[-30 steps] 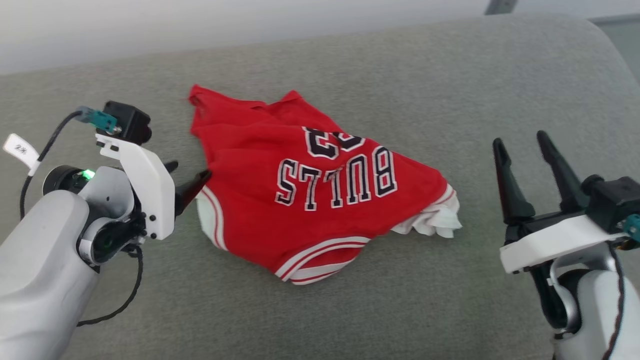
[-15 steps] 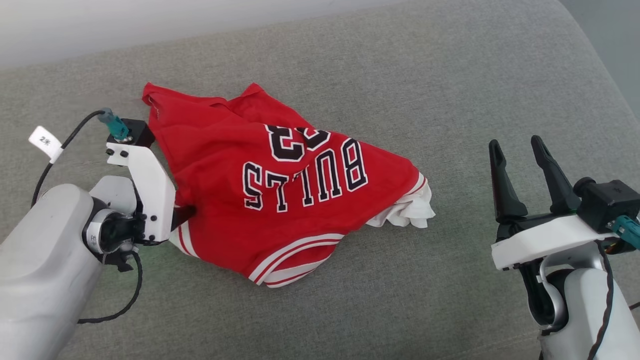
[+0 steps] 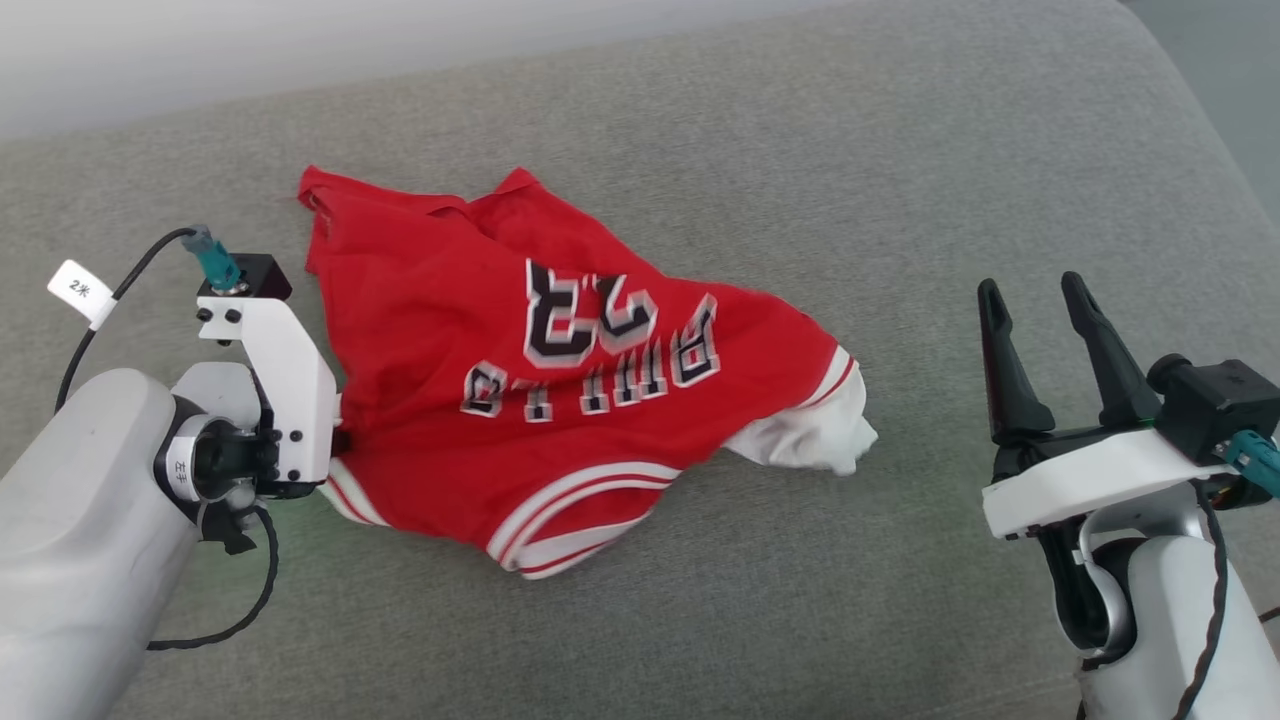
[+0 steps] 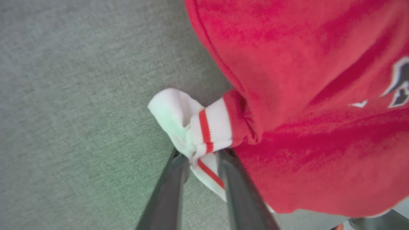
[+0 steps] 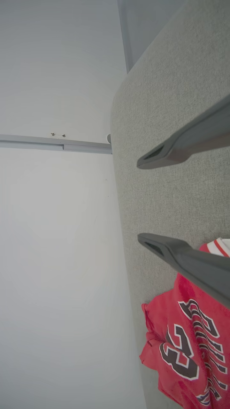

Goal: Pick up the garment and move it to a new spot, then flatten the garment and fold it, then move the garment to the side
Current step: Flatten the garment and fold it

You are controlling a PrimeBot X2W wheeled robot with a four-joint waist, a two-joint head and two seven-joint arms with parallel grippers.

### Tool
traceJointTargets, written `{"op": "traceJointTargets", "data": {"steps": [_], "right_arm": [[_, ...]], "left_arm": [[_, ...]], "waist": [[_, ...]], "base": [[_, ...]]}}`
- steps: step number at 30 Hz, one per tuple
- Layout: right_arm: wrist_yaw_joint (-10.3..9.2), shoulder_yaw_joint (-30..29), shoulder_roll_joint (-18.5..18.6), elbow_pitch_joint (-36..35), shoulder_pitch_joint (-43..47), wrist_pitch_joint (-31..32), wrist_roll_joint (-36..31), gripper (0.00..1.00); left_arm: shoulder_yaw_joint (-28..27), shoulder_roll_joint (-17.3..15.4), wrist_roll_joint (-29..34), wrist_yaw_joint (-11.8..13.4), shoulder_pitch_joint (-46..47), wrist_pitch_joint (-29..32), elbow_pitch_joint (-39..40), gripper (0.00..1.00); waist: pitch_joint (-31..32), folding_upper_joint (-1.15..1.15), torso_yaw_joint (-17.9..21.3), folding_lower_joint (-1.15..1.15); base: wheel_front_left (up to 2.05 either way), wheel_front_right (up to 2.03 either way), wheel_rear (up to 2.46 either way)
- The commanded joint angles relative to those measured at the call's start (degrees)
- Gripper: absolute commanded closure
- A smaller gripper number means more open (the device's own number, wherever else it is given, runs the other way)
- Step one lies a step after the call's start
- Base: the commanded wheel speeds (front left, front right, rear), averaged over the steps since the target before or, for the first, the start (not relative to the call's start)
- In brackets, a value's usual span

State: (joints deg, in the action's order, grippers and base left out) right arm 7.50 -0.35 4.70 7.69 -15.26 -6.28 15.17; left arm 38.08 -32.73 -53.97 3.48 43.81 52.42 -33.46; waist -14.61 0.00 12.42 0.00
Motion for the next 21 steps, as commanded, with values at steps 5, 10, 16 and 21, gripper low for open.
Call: {"op": "traceJointTargets", "data": {"steps": [5, 10, 16, 21], "right_arm": [[-0.01, -1.09, 0.29, -0.57, 0.74, 0.15, -0.17, 0.0], [-0.01, -2.17, 0.34, -1.3, 1.42, 0.58, -0.46, 0.0], [-0.02, -2.89, 0.23, -1.86, 1.72, 1.04, -0.6, 0.0], [-0.02, -3.12, 0.04, -2.12, 1.94, 1.21, -0.97, 0.0]], "left_arm": [[-1.19, -2.81, -0.02, 1.7, -0.74, -0.5, 0.77, 1.0], [-3.1, -7.27, 0.02, 2.79, -1.75, -1.53, 3.61, 1.0], [-5.22, -10.91, -1.59, 4.24, -3.49, -1.29, 7.62, 1.0], [-5.71, -9.98, -3.32, 4.76, -3.93, 0.18, 13.3, 1.0]], "waist": [[0.48, 0.0, -1.73, 0.0], [0.73, 0.0, -3.02, 0.0], [0.9, 0.0, -4.16, 0.0], [0.96, 0.0, -4.72, 0.0]], "base": [[0.0, 0.0, 0.0], [0.0, 0.0, 0.0], [0.0, 0.0, 0.0], [0.0, 0.0, 0.0]]}}
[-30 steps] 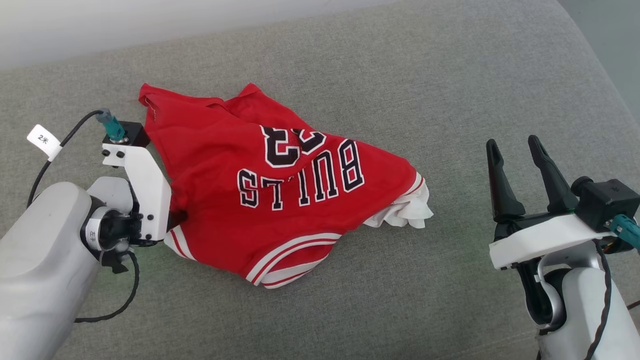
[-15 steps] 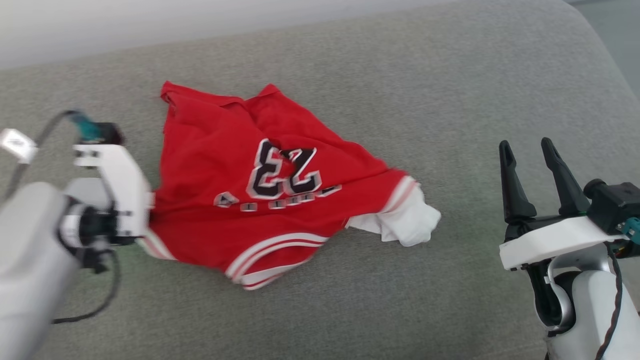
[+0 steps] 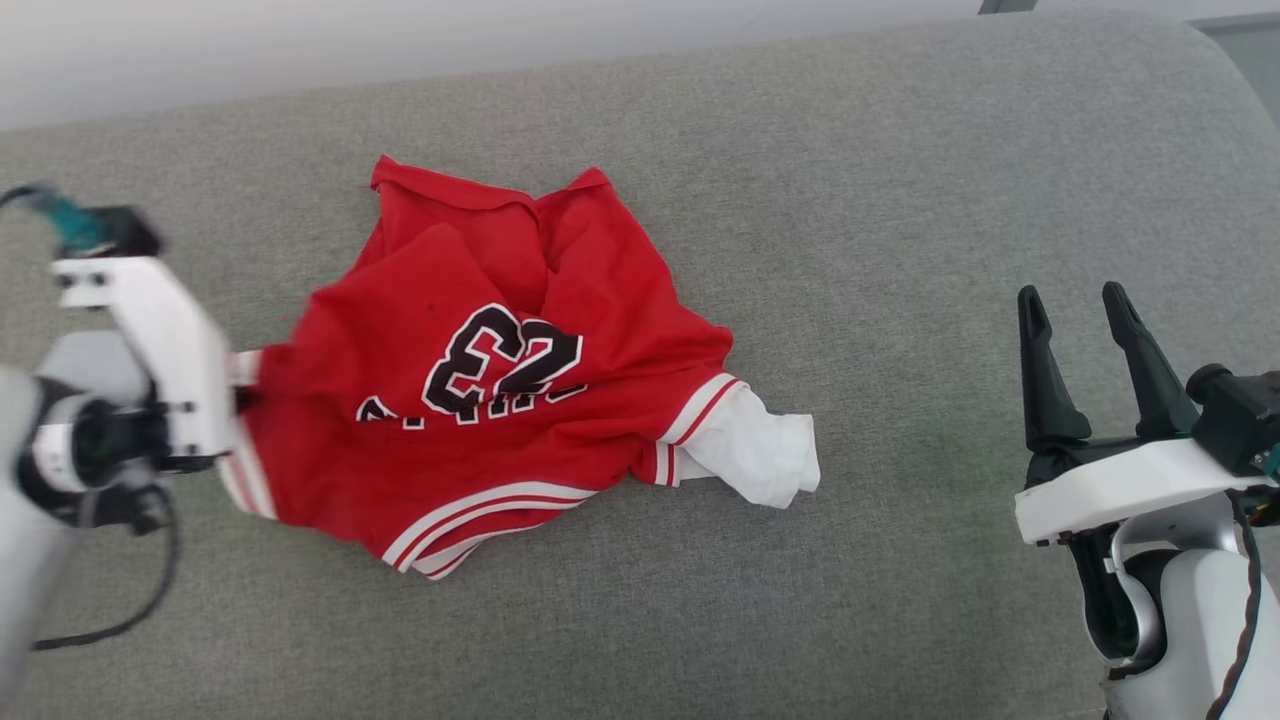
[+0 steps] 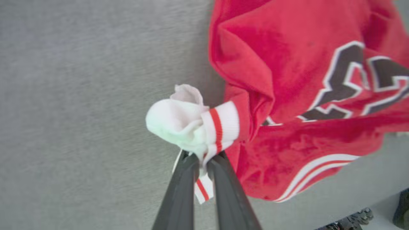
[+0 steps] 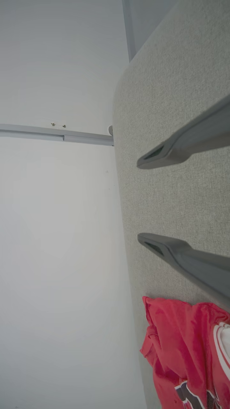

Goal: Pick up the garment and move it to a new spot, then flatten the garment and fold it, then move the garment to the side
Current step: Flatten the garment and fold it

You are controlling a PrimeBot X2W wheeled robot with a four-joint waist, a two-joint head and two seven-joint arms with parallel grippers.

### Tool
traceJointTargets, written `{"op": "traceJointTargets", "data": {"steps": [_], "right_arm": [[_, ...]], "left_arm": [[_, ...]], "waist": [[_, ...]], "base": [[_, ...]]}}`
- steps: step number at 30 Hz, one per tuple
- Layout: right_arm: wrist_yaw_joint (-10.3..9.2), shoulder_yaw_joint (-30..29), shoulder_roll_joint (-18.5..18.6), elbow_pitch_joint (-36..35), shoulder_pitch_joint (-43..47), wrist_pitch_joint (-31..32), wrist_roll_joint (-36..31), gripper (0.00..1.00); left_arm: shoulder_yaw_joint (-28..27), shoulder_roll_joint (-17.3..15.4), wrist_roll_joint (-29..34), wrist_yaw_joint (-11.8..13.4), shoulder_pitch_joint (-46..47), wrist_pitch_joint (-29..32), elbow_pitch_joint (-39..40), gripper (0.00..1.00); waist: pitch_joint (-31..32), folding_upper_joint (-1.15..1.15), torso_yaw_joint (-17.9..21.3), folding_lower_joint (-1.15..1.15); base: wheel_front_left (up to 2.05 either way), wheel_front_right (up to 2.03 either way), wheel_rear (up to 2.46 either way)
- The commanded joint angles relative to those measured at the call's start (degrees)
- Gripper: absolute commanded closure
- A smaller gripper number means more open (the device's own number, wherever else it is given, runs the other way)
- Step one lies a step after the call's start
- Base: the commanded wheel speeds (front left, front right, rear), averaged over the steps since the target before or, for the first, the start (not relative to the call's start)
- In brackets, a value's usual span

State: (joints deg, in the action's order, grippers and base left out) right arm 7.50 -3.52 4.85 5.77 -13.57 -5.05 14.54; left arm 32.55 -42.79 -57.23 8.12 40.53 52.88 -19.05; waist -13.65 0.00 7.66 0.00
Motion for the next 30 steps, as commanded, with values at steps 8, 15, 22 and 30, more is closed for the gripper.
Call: {"op": "traceJointTargets", "data": {"steps": [8, 15, 22, 30], "right_arm": [[-0.02, 0.19, -0.4, -0.07, -0.56, 0.27, -0.47, 0.0], [-0.01, 0.77, -0.86, 0.63, -1.35, -0.08, -0.31, 0.0], [-0.02, 1.34, -1.05, 1.82, -1.55, -1.04, -0.51, 0.0], [-0.02, 0.64, -0.51, 2.2, 0.28, -1.55, -1.05, 0.0]], "left_arm": [[3.04, 4.79, -2.04, 1.89, -1.25, 4.56, 12.91, 1.0], [7.87, 7.59, -0.82, 0.53, -2.74, 6.6, 15.88, 0.98], [9.0, 7.16, 0.71, -1.56, -1.53, 5.47, 12.51, 0.0], [7.42, 4.94, -0.55, -0.67, 0.56, 8.02, 13.21, 0.0]], "waist": [[-0.08, 0.0, 0.22, 0.0], [-0.61, 0.0, 1.13, 0.0], [0.31, 0.0, 1.5, 0.0], [2.94, 0.0, 0.65, 0.0]], "base": [[0.0, 0.0, 0.0], [0.0, 0.0, 0.0], [0.0, 0.0, 0.0], [0.0, 0.0, 0.0]]}}
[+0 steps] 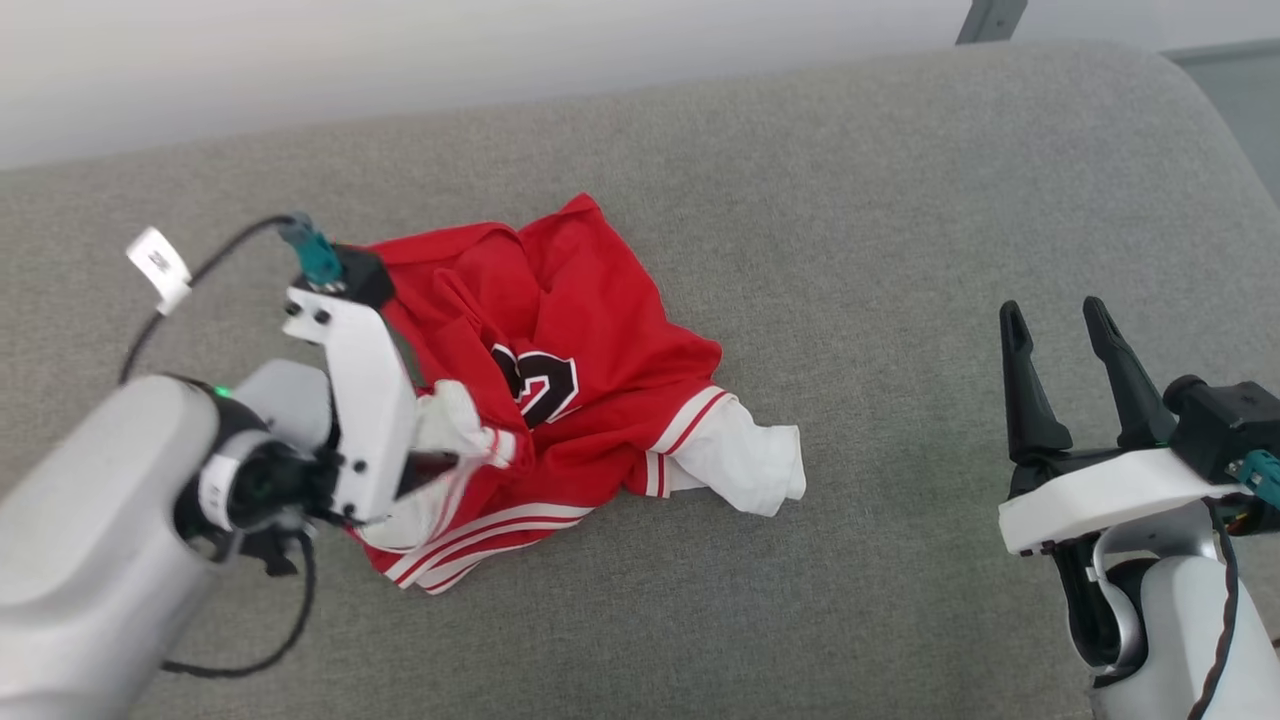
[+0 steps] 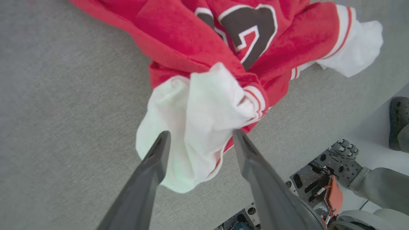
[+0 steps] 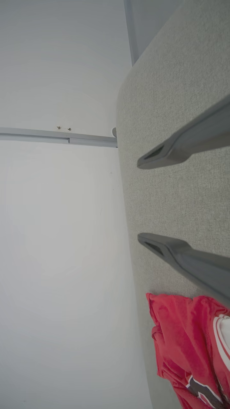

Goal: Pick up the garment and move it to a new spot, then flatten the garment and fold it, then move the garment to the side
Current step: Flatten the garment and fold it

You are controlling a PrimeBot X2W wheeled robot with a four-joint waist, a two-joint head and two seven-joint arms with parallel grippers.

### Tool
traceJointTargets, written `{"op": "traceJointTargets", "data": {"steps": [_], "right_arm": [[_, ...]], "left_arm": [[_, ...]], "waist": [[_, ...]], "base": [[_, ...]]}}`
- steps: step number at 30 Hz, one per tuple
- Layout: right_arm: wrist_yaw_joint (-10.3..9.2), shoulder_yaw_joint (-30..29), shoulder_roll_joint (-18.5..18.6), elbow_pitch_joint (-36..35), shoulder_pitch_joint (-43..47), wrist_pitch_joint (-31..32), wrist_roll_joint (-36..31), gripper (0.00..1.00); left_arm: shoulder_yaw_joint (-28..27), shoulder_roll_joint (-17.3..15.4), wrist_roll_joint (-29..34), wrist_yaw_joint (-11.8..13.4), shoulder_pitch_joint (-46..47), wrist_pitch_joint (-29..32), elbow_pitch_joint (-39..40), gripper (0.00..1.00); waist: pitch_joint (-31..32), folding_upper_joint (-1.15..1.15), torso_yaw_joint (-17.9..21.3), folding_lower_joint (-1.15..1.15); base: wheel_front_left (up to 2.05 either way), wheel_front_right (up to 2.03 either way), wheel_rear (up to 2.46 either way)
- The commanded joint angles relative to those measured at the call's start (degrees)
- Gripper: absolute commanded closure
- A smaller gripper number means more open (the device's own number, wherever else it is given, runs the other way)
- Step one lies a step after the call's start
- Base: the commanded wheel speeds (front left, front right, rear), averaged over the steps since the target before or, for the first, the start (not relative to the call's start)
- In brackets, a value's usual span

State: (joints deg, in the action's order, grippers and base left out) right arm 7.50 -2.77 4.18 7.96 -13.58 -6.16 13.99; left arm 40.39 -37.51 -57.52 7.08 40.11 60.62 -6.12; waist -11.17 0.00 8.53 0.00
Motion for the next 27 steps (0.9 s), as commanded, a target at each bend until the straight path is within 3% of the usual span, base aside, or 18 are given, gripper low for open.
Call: {"op": "traceJointTargets", "data": {"steps": [1, 9, 22, 23, 24, 27], "right_arm": [[-0.02, -0.13, 0.15, -0.09, 0.43, -0.39, -0.52, 0.0], [-0.02, 0.06, 0.05, -1.01, 0.94, 0.12, -0.44, 0.0], [-0.02, -0.07, -0.25, -1.11, 0.04, -0.11, -0.07, 0.0], [-0.02, -0.02, -0.26, -1.07, 0.04, -0.11, -0.05, 0.0], [-0.02, 0.02, -0.28, -1.03, 0.01, -0.12, -0.05, 0.0], [-0.02, -0.19, -0.24, -1.04, 0.0, -0.19, -0.32, 0.0]], "left_arm": [[-0.6, -0.74, -0.23, 0.53, 1.24, 0.69, 0.45, 0.0], [-1.14, -2.26, 0.48, 1.92, 2.76, 1.86, -0.92, 0.0], [1.2, -0.14, 0.19, -0.19, 0.18, 0.96, -7.9, 0.0], [1.25, -0.06, 0.21, -0.52, 0.3, 0.95, -8.36, 0.67], [1.13, 0.09, 0.13, -0.47, 0.5, 0.62, -8.92, 1.0], [0.68, 0.38, -0.25, -0.58, 1.31, 0.43, -9.64, 1.0]], "waist": [[0.67, 0.0, -0.28, 0.0], [1.12, 0.0, -0.21, 0.0], [-0.56, 0.0, 0.46, 0.0], [-0.64, 0.0, 0.46, 0.0], [-0.7, 0.0, 0.46, 0.0], [-0.75, 0.0, 0.2, 0.0]], "base": [[0.0, 0.0, 0.0], [0.0, 0.0, 0.0], [0.0, 0.0, 0.0], [0.0, 0.0, 0.0], [0.0, 0.0, 0.0], [0.0, 0.0, 0.0]]}}
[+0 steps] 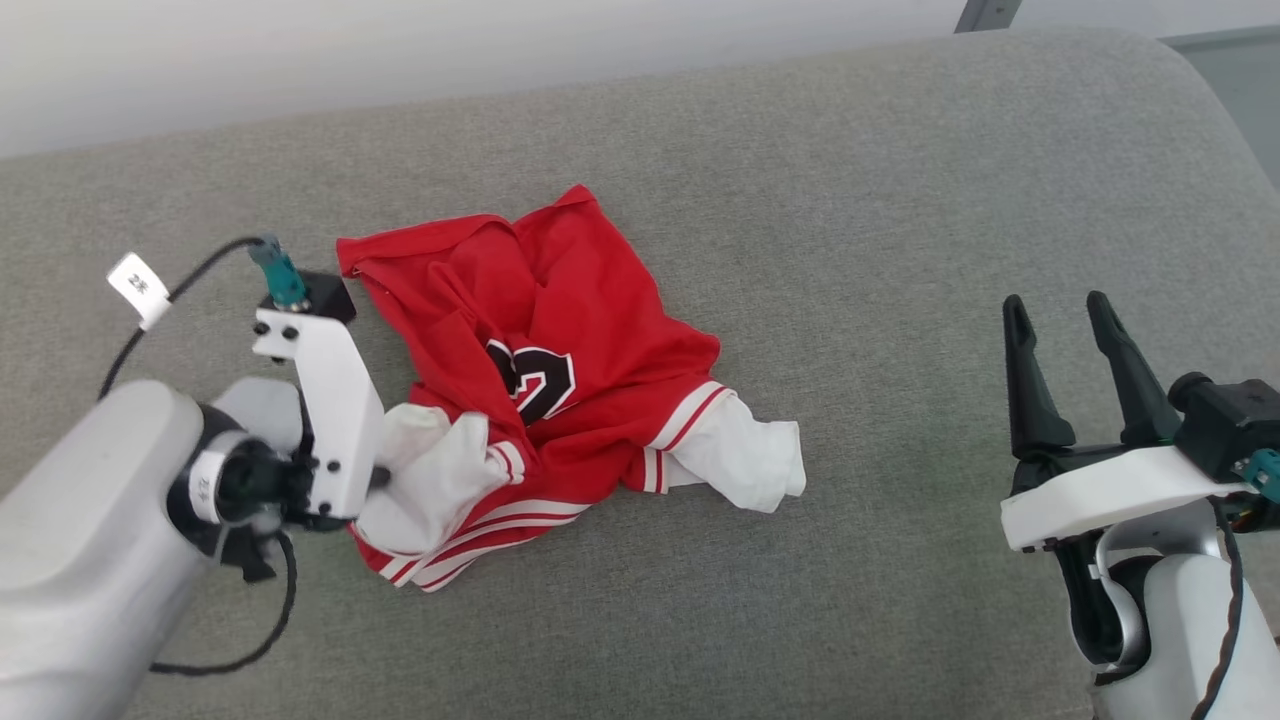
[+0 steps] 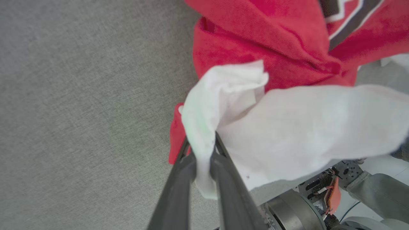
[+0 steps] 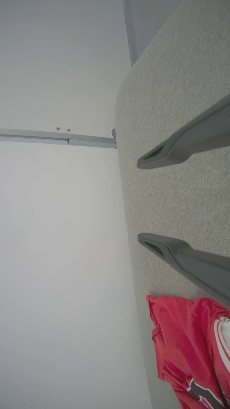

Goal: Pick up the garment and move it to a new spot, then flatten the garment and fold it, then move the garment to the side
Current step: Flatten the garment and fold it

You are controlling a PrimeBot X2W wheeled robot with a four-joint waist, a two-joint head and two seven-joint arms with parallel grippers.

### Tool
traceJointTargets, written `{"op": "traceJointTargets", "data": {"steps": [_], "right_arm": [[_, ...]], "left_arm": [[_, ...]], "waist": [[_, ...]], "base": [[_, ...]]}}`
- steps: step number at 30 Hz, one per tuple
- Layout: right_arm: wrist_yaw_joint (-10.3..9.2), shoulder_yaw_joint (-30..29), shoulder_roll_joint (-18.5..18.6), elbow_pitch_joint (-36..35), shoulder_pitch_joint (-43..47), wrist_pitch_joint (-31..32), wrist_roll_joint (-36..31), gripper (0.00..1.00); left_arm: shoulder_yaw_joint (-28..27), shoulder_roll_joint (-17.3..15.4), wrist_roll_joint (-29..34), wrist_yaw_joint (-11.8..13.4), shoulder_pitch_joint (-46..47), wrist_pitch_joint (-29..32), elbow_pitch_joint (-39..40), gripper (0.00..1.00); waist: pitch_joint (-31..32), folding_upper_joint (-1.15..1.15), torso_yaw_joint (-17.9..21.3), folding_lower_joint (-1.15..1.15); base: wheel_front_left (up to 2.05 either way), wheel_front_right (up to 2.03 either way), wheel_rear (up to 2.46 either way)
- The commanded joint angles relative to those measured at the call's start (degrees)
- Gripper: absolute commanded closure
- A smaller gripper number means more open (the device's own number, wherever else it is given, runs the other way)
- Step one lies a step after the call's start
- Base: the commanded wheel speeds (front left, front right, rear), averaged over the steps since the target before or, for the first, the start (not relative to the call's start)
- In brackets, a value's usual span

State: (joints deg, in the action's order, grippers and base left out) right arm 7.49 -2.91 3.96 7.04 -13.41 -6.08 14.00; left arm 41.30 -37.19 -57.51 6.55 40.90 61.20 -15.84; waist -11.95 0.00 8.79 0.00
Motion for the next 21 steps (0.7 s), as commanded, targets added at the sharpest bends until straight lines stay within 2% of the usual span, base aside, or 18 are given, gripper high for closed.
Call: {"op": "traceJointTargets", "data": {"steps": [1, 8, 15, 21], "right_arm": [[-0.01, -0.2, 0.06, -0.13, -0.14, -0.24, -0.44, 0.0], [-0.01, -1.44, 0.29, -0.52, 0.62, 0.25, -0.79, 0.0], [-0.01, -2.21, 0.11, -1.14, 1.12, 0.94, -1.1, 0.0], [0.0, -2.44, 0.02, -1.64, 1.14, 1.45, -1.08, 0.0]], "left_arm": [[-0.56, -0.03, -0.18, -0.11, 0.95, -0.55, 0.08, 1.0], [-3.39, -1.11, -1.2, 1.56, 1.05, -3.05, 2.46, 1.0], [-9.11, -5.27, -2.53, 5.97, -3.12, -8.13, 5.37, 1.0], [-13.27, -7.6, -5.03, 9.76, -10.01, -12.54, 3.78, 1.0]], "waist": [[0.05, 0.0, -0.19, 0.0], [0.88, 0.0, -1.83, 0.0], [1.21, 0.0, -3.72, 0.0], [0.84, 0.0, -4.44, 0.0]], "base": [[0.0, 0.0, 0.0], [0.0, 0.0, 0.0], [0.0, 0.0, 0.0], [0.0, 0.0, 0.0]]}}
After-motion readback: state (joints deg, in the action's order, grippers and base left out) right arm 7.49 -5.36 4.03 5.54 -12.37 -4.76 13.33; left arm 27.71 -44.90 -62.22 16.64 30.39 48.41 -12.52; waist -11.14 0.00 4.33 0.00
